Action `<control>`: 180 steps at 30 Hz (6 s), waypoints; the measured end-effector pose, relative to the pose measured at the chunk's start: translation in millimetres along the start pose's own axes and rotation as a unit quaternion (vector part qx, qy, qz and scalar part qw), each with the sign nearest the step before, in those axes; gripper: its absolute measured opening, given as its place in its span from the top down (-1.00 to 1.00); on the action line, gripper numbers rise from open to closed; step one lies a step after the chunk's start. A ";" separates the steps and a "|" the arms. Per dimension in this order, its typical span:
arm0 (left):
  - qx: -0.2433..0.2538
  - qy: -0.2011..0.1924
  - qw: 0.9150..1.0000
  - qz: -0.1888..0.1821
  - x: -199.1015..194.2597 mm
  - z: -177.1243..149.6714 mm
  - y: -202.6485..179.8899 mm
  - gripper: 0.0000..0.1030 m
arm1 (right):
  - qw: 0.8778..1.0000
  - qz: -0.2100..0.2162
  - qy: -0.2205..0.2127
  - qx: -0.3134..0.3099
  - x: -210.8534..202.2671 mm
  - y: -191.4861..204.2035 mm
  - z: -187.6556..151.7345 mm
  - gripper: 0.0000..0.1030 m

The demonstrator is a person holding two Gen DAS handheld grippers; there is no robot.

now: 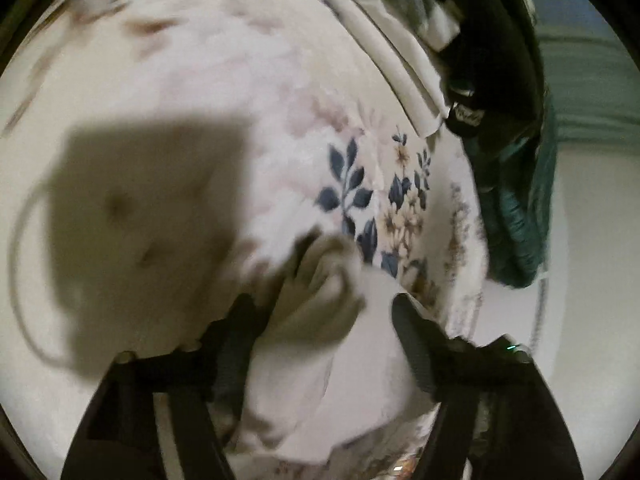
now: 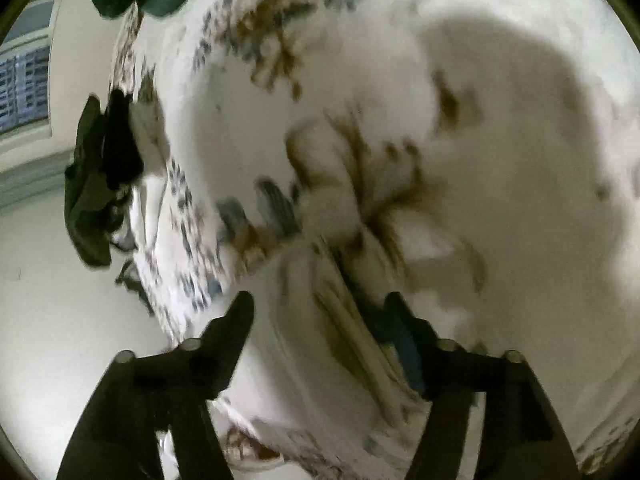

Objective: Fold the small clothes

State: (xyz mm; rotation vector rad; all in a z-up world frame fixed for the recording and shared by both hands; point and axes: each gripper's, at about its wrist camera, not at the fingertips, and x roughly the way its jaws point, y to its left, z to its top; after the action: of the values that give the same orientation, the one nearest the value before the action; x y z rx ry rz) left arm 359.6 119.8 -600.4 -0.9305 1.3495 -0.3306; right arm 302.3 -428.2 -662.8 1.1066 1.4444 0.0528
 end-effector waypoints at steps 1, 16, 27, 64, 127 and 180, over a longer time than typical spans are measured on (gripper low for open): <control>-0.010 0.004 1.000 -0.009 -2.1 -5.5 7.1 -0.37 | 1.000 0.008 0.018 0.001 3.6 -8.3 -3.8 -0.38; 0.027 -0.004 1.000 0.009 33.6 -53.7 -19.2 0.77 | 0.991 0.108 0.083 0.006 67.8 -28.1 -43.7 0.66; 0.065 -0.030 0.997 0.038 -52.5 -28.9 -96.2 0.77 | 0.994 0.075 0.039 -0.064 -6.7 102.9 -68.6 0.71; 0.234 -0.175 0.913 0.283 -103.8 294.5 -228.2 -0.76 | 0.910 -0.264 -0.154 -0.279 62.7 480.9 91.8 -1.00; 0.363 -0.371 0.820 0.243 -406.7 -155.5 -400.1 -1.00 | 0.760 -0.229 -0.467 -0.389 -383.7 511.6 -519.0 -1.00; 0.365 -0.376 0.815 0.246 -409.4 -165.4 -406.5 -1.00 | 0.769 -0.215 -0.448 -0.401 -379.0 512.6 -509.7 -1.00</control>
State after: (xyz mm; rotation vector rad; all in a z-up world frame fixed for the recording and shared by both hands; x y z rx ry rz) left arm 229.7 89.8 -15.1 0.0011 0.5753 -0.0363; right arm 112.0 -105.4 62.3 -0.0029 0.6124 -0.1583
